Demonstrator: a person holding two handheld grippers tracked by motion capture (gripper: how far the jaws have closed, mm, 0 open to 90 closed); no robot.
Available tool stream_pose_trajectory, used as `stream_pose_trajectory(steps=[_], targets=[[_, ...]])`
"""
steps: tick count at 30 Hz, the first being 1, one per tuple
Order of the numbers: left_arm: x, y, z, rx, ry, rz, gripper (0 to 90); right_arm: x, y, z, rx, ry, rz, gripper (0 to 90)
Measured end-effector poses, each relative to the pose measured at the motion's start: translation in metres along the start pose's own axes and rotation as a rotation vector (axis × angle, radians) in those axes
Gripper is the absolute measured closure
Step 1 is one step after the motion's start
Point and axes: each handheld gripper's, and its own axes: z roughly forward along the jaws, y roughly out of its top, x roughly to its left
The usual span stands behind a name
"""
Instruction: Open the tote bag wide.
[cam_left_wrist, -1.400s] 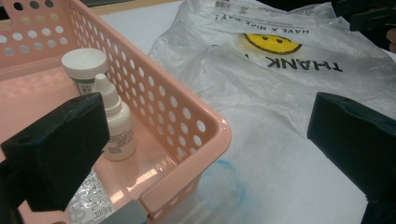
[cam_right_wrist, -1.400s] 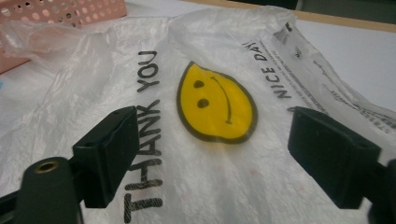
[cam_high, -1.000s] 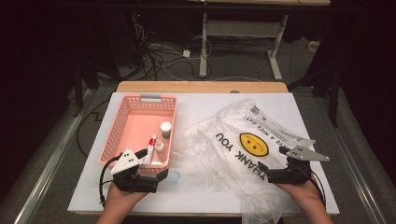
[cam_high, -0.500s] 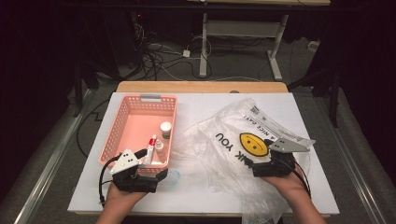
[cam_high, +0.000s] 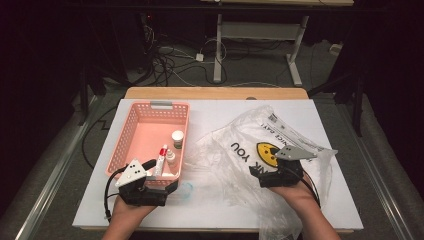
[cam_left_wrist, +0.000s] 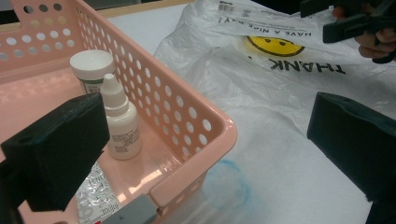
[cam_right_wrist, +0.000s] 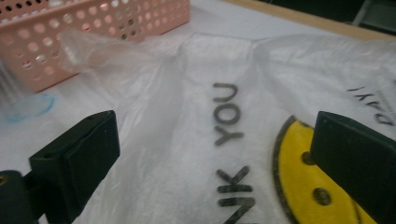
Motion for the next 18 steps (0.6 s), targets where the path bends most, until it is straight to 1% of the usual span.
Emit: stream_pose_trajectory(steps=[1, 2, 3, 5, 7, 10, 13, 14, 15, 16, 17, 18], targets=[[0.0, 0.0, 0.0, 0.001, 0.001, -0.002, 0.0, 0.002, -0.001, 0.001, 0.009, 0.012, -0.004, 3.9], [0.0, 0.0, 0.0, 0.001, 0.002, -0.001, 0.0, 0.009, -0.003, 0.003, 0.035, 0.045, -0.024, 8.3], [-0.001, 0.0, 0.0, 0.002, 0.002, 0.0, 0.0, 0.009, -0.003, 0.003, 0.035, 0.045, -0.024, 8.3], [-0.001, 0.0, 0.001, 0.007, 0.003, 0.004, 0.0, 0.018, -0.004, 0.004, 0.046, 0.074, -0.041, 14.3], [-0.003, -0.001, 0.001, 0.008, 0.003, 0.004, 0.0, 0.028, -0.005, 0.007, 0.065, 0.099, -0.061, 18.4], [-0.004, -0.001, 0.001, 0.009, 0.001, 0.008, 0.0, 0.04, -0.011, 0.014, 0.126, 0.144, -0.077, 26.6], [-0.004, -0.001, 0.0, 0.008, -0.001, 0.009, 0.0, 0.045, -0.017, 0.023, 0.191, 0.16, -0.098, 30.5], [-0.004, -0.001, 0.0, 0.008, -0.003, 0.007, 0.0, 0.046, -0.022, 0.03, 0.235, 0.158, -0.113, 32.7], [-0.003, -0.001, 0.0, 0.007, -0.003, 0.006, 0.0, 0.046, -0.022, 0.03, 0.235, 0.158, -0.113, 32.7], [-0.003, -0.001, 0.0, 0.006, -0.004, 0.006, 0.0, 0.046, -0.023, 0.032, 0.246, 0.157, -0.116, 33.3], [-0.003, -0.001, -0.001, 0.006, -0.003, 0.006, 0.0, 0.047, -0.027, 0.037, 0.273, 0.151, -0.127, 36.0], [-0.003, -0.001, -0.001, 0.006, -0.003, 0.006, 0.0, 0.047, -0.027, 0.037, 0.273, 0.151, -0.127, 36.0]])
